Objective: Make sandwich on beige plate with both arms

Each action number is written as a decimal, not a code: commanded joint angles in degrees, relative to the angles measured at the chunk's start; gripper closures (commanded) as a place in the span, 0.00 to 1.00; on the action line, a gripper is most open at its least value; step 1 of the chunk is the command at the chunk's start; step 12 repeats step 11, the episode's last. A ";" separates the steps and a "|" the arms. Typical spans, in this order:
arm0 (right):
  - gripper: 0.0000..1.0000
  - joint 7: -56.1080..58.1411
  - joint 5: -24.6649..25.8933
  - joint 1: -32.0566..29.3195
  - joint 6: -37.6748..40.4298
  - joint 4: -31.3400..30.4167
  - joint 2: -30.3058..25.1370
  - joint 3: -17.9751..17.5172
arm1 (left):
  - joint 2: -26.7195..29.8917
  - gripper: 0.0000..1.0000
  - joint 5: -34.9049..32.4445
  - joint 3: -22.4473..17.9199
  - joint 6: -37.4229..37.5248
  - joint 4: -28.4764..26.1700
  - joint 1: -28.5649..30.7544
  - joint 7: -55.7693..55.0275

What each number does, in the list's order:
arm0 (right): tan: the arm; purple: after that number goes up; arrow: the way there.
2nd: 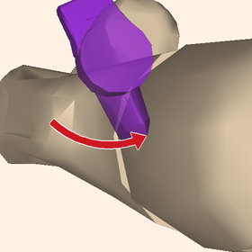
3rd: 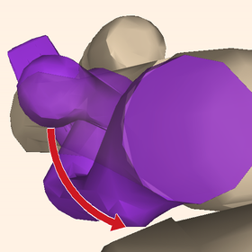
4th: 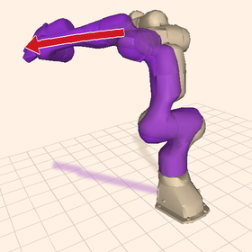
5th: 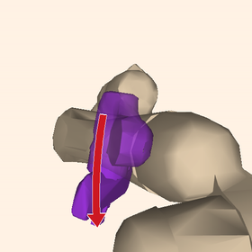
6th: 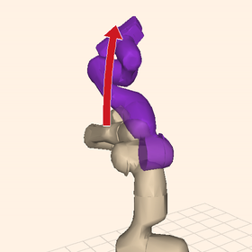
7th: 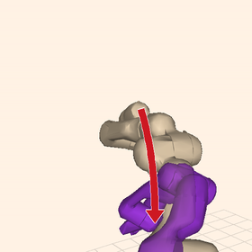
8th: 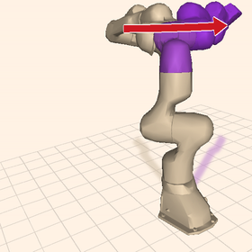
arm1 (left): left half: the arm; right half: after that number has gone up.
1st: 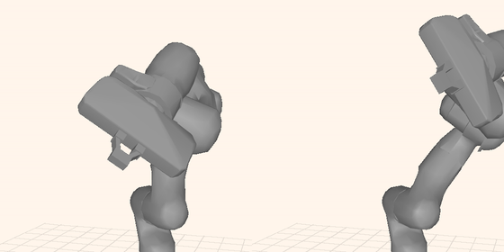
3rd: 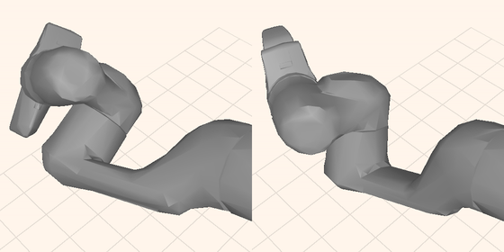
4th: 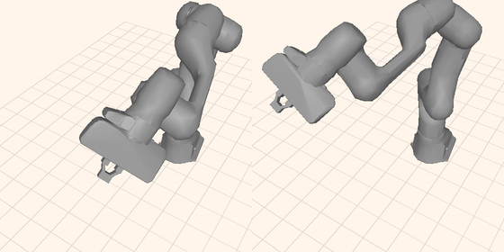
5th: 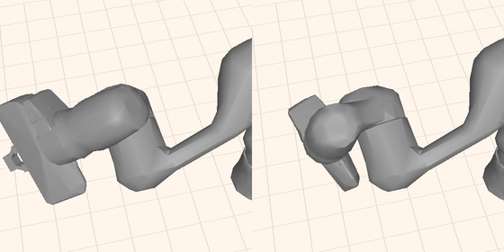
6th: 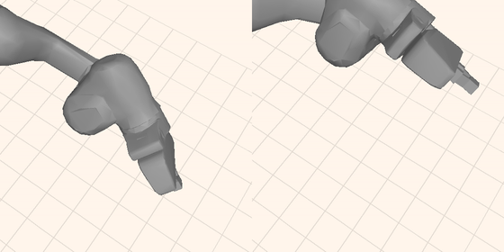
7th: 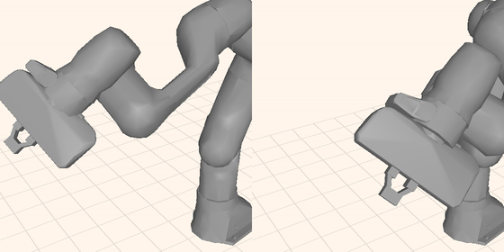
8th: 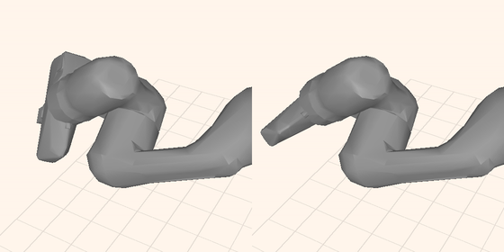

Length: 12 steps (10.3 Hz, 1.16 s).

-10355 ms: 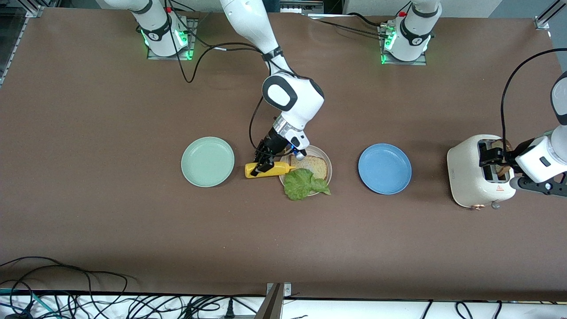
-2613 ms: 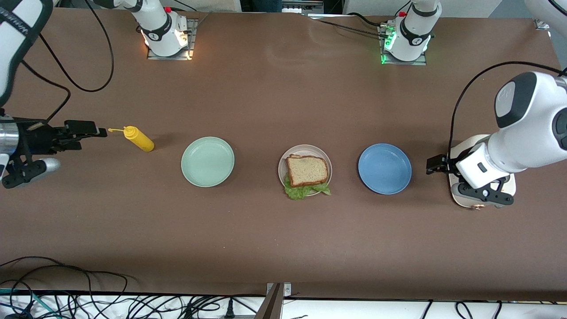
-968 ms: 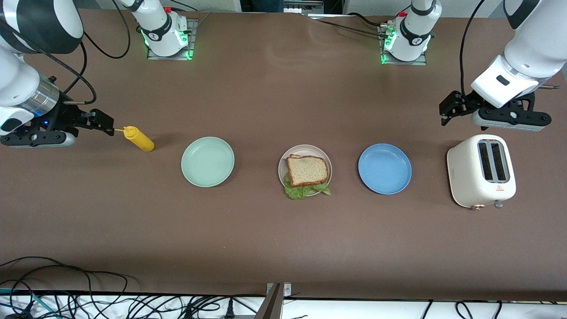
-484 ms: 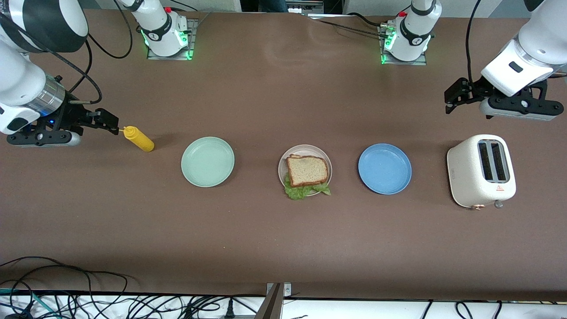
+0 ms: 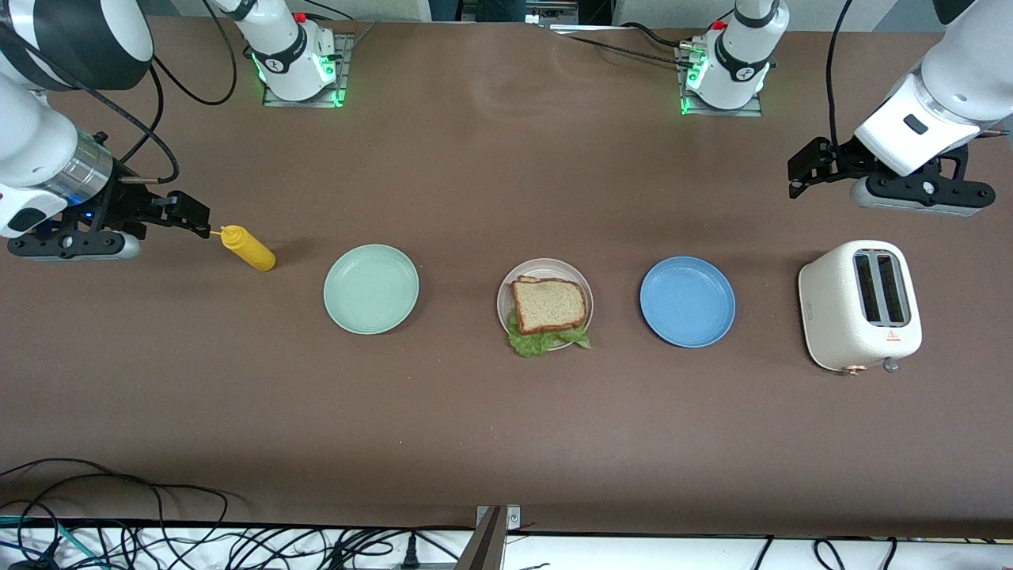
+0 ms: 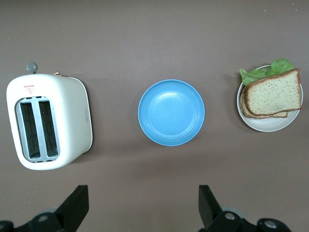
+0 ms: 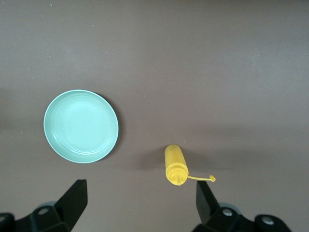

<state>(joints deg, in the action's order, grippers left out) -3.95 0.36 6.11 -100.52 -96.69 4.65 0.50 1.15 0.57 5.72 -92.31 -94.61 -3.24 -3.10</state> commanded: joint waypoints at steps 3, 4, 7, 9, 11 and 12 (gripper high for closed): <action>0.00 -0.53 -0.45 -0.13 1.46 2.64 1.15 -0.50 | -0.71 0.00 1.37 -0.54 1.25 1.45 -0.36 -0.41; 0.00 -0.53 -0.45 -0.13 2.16 2.82 1.50 -0.50 | -0.71 0.00 1.28 -0.62 1.25 1.45 -0.28 -0.32; 0.00 -0.62 -0.97 -0.22 2.69 3.35 1.76 -0.50 | -0.71 0.00 1.10 -0.63 1.25 1.36 1.12 0.37; 0.00 -0.62 -1.76 -0.22 2.87 3.35 1.94 -0.50 | -0.79 0.00 1.19 -0.54 1.17 1.45 1.75 0.38; 0.00 -0.62 -1.76 -0.22 2.87 3.35 1.94 -0.41 | -0.45 0.00 1.28 -0.36 1.16 1.80 1.75 0.12; 0.00 -0.62 -1.76 -0.22 2.87 3.35 1.94 -0.41 | -0.45 0.00 1.28 -0.36 1.16 1.80 1.75 0.12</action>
